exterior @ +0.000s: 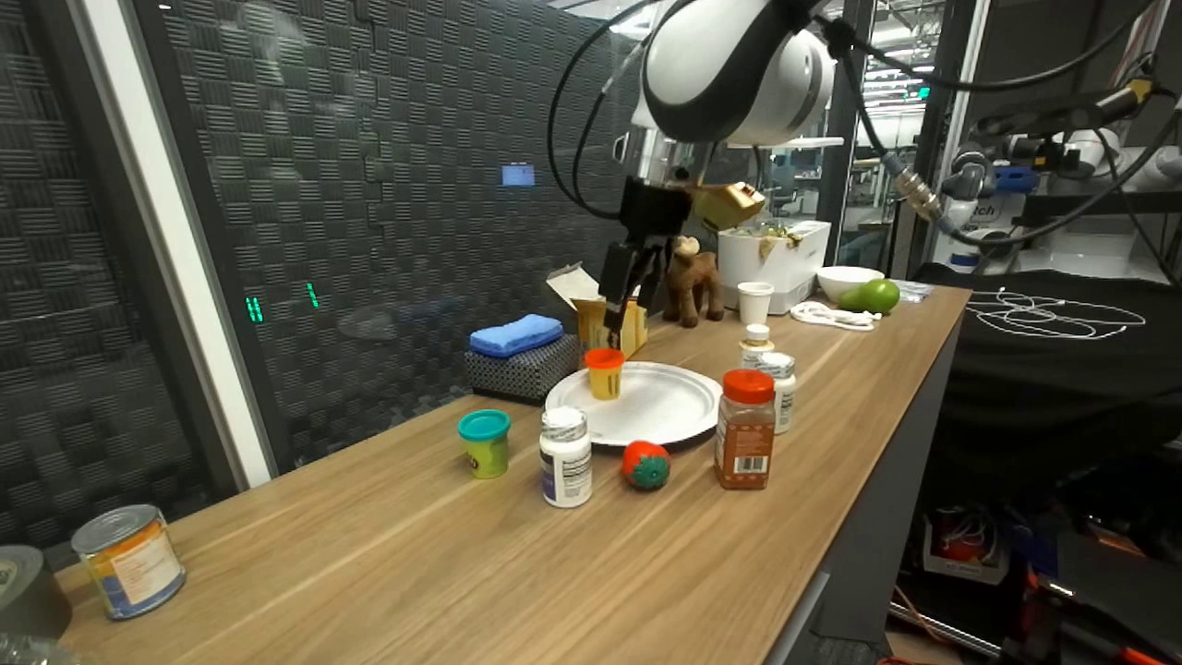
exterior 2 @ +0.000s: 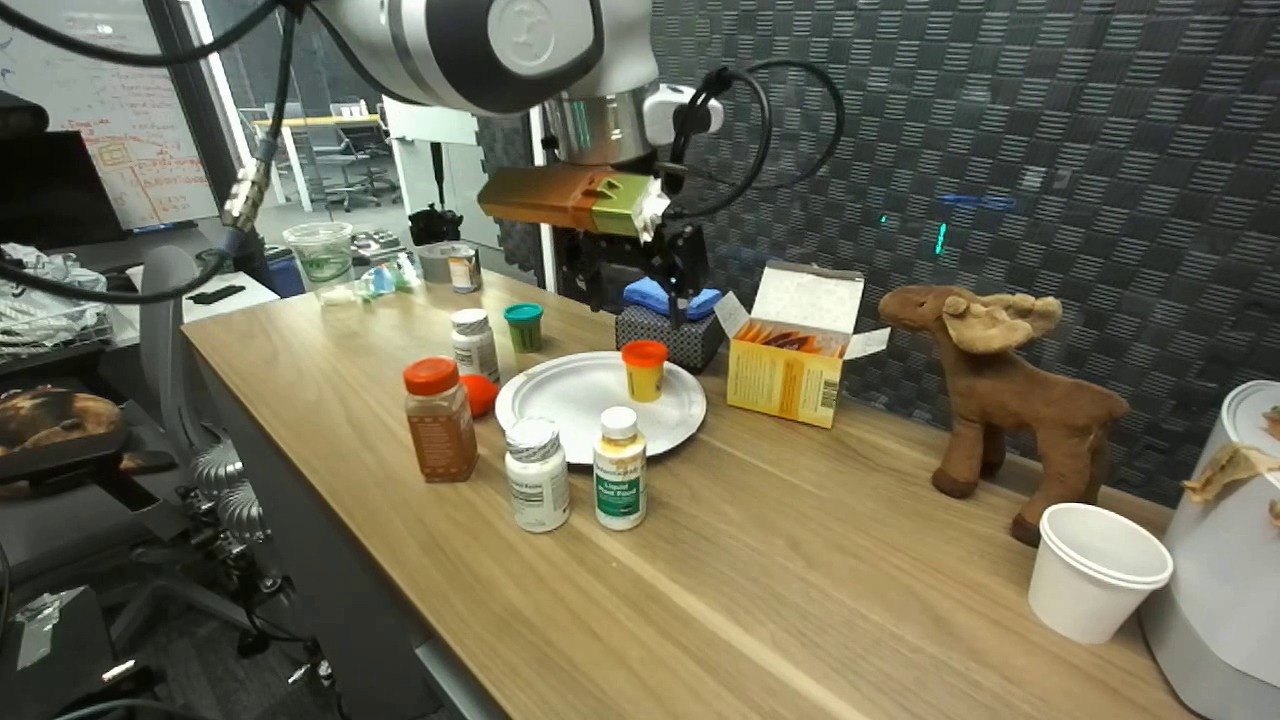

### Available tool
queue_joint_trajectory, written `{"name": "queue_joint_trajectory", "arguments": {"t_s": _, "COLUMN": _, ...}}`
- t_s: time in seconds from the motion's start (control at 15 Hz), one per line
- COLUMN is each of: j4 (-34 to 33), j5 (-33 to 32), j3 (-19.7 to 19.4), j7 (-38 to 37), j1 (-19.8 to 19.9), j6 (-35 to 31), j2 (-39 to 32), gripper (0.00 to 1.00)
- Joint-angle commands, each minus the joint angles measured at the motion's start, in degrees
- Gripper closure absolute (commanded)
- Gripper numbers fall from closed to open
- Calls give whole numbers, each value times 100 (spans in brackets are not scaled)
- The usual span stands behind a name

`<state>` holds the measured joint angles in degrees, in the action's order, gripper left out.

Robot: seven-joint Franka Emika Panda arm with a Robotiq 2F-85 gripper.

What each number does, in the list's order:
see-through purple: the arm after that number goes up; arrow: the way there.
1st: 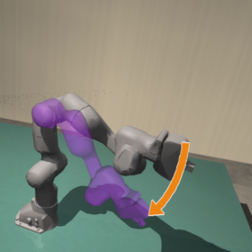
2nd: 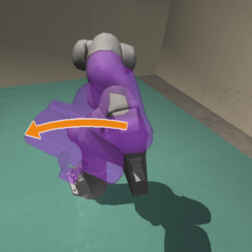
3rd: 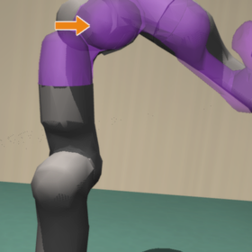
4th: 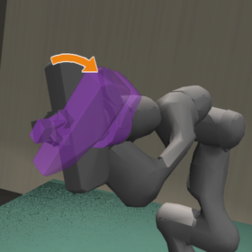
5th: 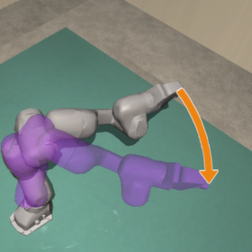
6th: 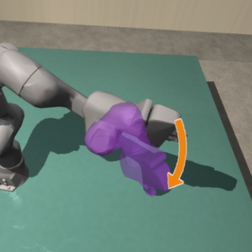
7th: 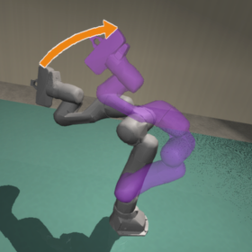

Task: Pick up the objects from the table and put them on the white plate.

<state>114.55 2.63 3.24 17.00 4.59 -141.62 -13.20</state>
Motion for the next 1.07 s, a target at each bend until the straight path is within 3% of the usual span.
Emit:
{"name": "queue_joint_trajectory", "arguments": {"t_s": 0.0, "j4": 585, "j5": 112, "j3": -273, "j7": -603, "j1": 32, "j6": 274, "j2": 878, "gripper": 0}}
{"name": "queue_joint_trajectory", "arguments": {"t_s": 0.4, "j4": 1221, "j5": -432, "j3": -724, "j7": -1612, "j1": 68, "j6": 687, "j2": 1512, "gripper": 0}}
{"name": "queue_joint_trajectory", "arguments": {"t_s": 0.73, "j4": 1262, "j5": -906, "j3": -797, "j7": -2294, "j1": 54, "j6": 1357, "j2": 1417, "gripper": 0}}
{"name": "queue_joint_trajectory", "arguments": {"t_s": 1.0, "j4": 1113, "j5": -832, "j3": -761, "j7": -2436, "j1": 17, "j6": 1781, "j2": 1268, "gripper": 0}}
